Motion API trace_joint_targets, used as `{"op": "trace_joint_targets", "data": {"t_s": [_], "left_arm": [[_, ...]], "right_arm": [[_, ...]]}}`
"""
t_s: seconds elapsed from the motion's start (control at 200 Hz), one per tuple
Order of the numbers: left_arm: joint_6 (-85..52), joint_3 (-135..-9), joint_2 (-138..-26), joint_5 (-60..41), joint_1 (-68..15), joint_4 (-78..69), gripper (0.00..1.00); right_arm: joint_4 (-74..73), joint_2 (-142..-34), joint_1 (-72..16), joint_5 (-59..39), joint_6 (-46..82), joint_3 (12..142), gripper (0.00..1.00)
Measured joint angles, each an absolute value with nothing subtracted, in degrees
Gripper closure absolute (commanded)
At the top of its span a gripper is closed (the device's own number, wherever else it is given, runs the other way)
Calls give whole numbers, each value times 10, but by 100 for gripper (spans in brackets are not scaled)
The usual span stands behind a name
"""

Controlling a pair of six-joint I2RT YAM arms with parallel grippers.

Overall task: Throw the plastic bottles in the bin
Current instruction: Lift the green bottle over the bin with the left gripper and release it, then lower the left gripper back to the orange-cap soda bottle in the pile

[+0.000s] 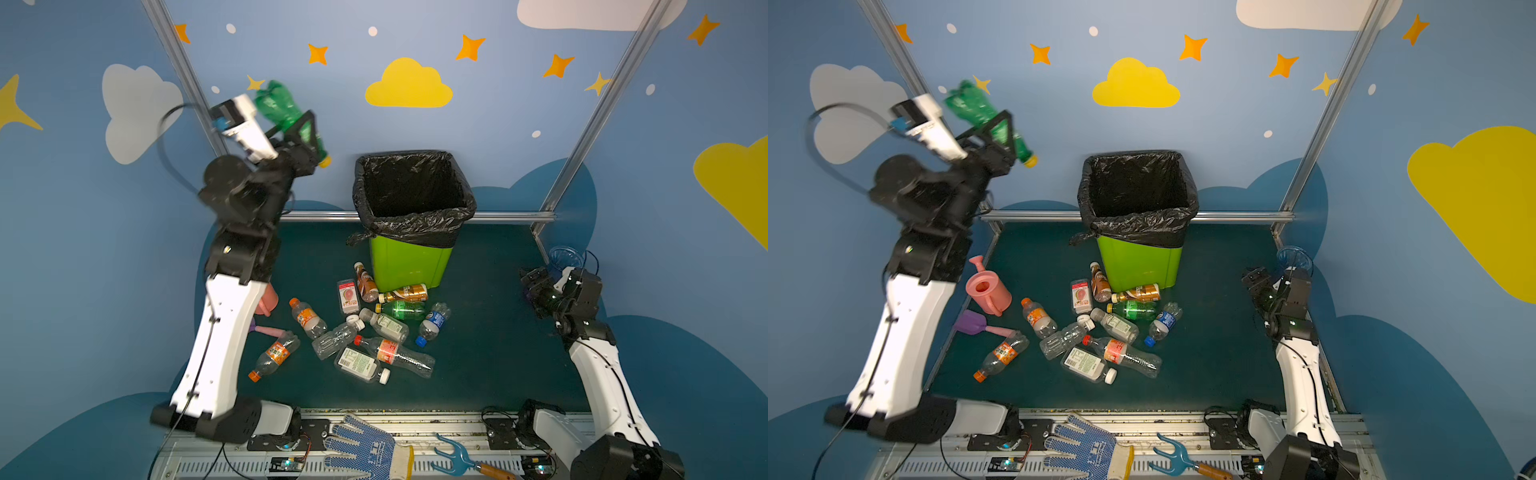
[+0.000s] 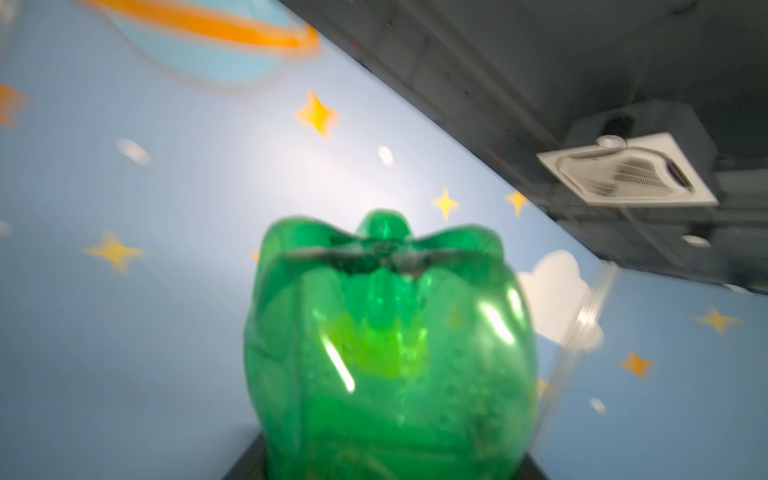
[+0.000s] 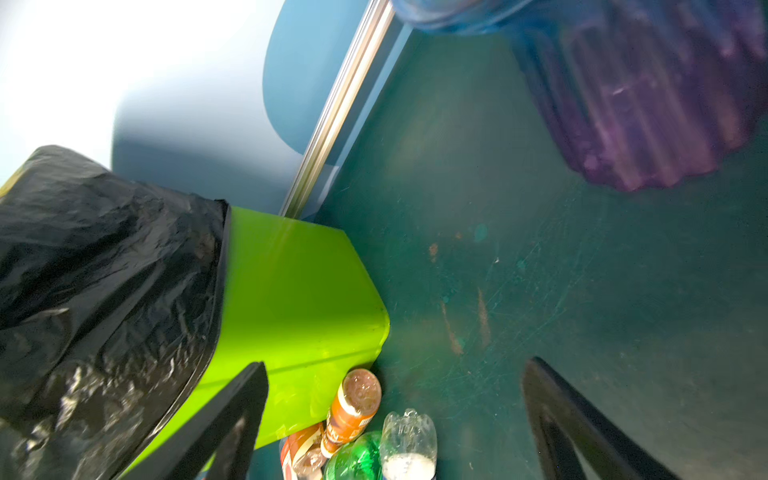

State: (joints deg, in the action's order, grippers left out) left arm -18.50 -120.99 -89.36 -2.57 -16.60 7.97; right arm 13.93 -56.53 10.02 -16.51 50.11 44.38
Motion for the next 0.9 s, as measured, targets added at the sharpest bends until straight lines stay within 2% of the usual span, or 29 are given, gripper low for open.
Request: {"op": "trace_joint_targets", "data": {"t_s": [0.085, 0.17, 0.255, 0.36, 0.471, 0.501, 0.641, 0.741, 0.901], "left_arm": [[-168, -1431, -1070, -23, -239, 191, 15], [-155, -1558, -1184, -25, -281, 293, 0], [-138, -1631, -1243, -21, -308, 372, 0], [-113, -1621, -1220, -9, -323, 406, 0], [-88, -1458, -1088, 23, -329, 368, 0], [-81, -1356, -1009, 42, -330, 321, 0], [-75, -1033, -792, 118, -320, 167, 0], [-114, -899, -711, 169, -272, 172, 0], [-204, -719, -654, 210, -186, 244, 0]], "right_arm": [[150, -566, 100, -174, 490, 450, 6], [159, -559, 100, -173, 477, 452, 5], [170, -543, 103, -167, 470, 452, 5], [170, -527, 108, -165, 466, 452, 5], [160, -531, 111, -169, 468, 444, 5], [155, -537, 111, -171, 472, 439, 5], [151, -563, 111, -180, 477, 425, 5], [149, -572, 112, -181, 477, 424, 5], [139, -582, 115, -183, 477, 424, 5]]}}
